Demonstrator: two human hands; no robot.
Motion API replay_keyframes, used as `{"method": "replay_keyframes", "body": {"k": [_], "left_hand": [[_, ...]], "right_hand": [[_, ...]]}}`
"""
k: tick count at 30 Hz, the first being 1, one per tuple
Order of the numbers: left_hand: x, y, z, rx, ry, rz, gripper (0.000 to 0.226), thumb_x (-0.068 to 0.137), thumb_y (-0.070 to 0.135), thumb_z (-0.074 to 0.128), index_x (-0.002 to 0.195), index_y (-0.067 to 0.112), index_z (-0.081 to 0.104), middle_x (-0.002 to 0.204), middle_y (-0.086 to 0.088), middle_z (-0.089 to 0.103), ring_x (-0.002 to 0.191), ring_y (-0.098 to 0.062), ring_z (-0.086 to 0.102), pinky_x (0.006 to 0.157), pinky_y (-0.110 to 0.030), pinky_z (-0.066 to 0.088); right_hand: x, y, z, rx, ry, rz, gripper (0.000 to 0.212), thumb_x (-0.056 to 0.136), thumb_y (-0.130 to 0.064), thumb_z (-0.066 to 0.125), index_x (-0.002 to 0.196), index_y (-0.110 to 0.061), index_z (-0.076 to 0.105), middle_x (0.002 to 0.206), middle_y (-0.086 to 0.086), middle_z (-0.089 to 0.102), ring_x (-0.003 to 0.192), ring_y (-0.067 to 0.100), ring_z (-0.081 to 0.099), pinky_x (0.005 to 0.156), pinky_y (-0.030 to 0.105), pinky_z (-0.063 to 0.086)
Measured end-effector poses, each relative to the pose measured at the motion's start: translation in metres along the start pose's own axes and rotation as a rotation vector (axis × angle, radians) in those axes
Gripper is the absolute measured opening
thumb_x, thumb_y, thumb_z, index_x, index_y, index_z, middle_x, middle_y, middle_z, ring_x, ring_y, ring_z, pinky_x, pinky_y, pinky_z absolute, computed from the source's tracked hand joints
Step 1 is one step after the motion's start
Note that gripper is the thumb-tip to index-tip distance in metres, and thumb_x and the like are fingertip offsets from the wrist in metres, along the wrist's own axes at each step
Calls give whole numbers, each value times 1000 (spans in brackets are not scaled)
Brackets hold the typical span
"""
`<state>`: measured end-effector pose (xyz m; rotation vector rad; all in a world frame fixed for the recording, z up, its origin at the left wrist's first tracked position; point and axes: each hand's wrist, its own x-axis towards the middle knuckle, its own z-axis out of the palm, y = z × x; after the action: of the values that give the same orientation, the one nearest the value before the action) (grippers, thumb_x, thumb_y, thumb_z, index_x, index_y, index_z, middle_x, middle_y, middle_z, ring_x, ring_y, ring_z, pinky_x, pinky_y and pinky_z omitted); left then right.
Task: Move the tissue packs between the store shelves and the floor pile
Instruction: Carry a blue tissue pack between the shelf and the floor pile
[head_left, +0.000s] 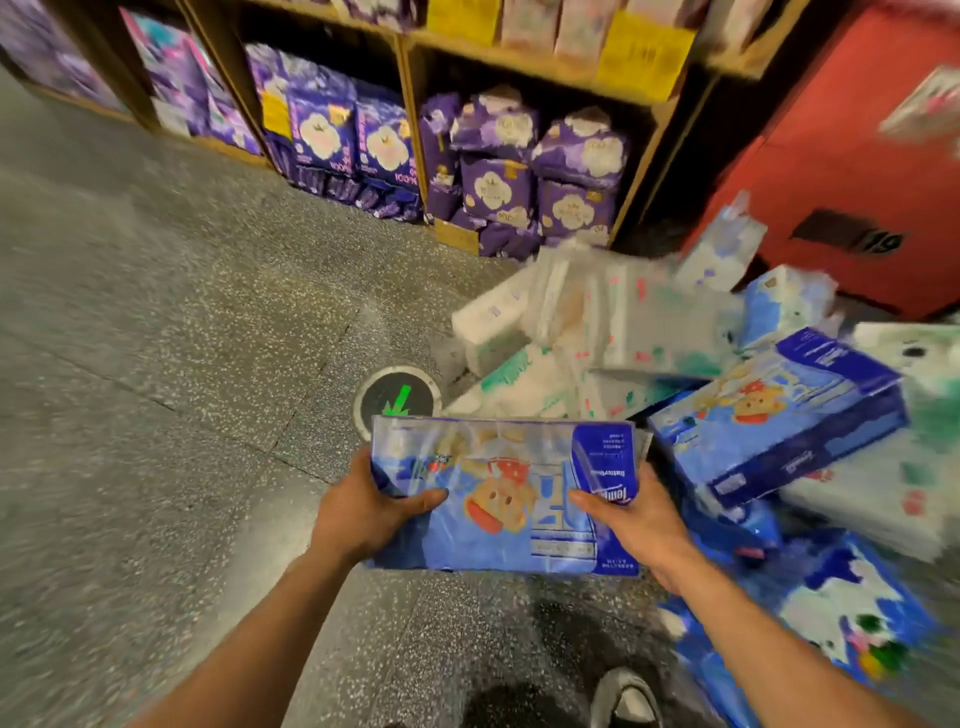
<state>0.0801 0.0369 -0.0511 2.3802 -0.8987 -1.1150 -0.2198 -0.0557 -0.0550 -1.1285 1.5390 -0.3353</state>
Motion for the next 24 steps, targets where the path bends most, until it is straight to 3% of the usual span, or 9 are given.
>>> {"method": "replay_keyframes", "body": {"k": [4,8,11,14,17,21,24], "left_hand": [[-89,90,-118,-67,117,41,75,60,60,88,115,28,49,96,4,62,79,-16,57,61,-29,41],[-182,167,-240,-132,255,71,80,54,69,85,119,34,56,102,12,69,86,-15,64,66,-29,45],[-258,207,-323,-136,386,56,74,55,71,83,115,37,59,104,14,72,98,-16,69,73,-31,46],[-331,234,-395,-166,510,51,59,59,69,83,106,40,62,100,16,73,96,-15,70,75,-31,49],[-396,230,-455,-243,615,24,47,61,67,83,97,41,65,92,21,72,88,-10,69,76,-32,51],[-468,198,-520,-457,748,60,40,63,51,90,96,39,70,84,24,74,80,0,71,74,-26,54],[-515,156,-565,-629,835,116,52,55,52,88,100,33,72,89,19,76,81,-1,72,74,-22,55]], "right_hand": [[-79,-141,-45,-5,-16,-133,65,73,-33,89,126,-24,53,109,-11,71,95,8,68,81,34,55],[-167,-284,-77,37,-64,-258,57,76,-23,88,122,-21,54,104,-12,70,88,3,67,66,22,48],[-231,-376,-92,27,-138,-337,53,74,-25,88,116,-25,56,107,-6,73,88,8,71,70,28,53],[-293,-461,-96,-3,-238,-393,56,70,-34,89,115,-31,55,109,-5,73,90,15,73,78,40,60],[-351,-533,-81,-32,-348,-461,63,64,-42,90,115,-32,54,109,-4,74,89,18,75,81,48,62],[-418,-605,-28,-86,-442,-612,58,73,-35,88,120,-23,55,105,-8,72,81,8,73,61,25,56],[-466,-637,33,-114,-527,-677,62,69,-39,89,118,-17,59,104,-4,74,78,8,73,59,22,57]]}}
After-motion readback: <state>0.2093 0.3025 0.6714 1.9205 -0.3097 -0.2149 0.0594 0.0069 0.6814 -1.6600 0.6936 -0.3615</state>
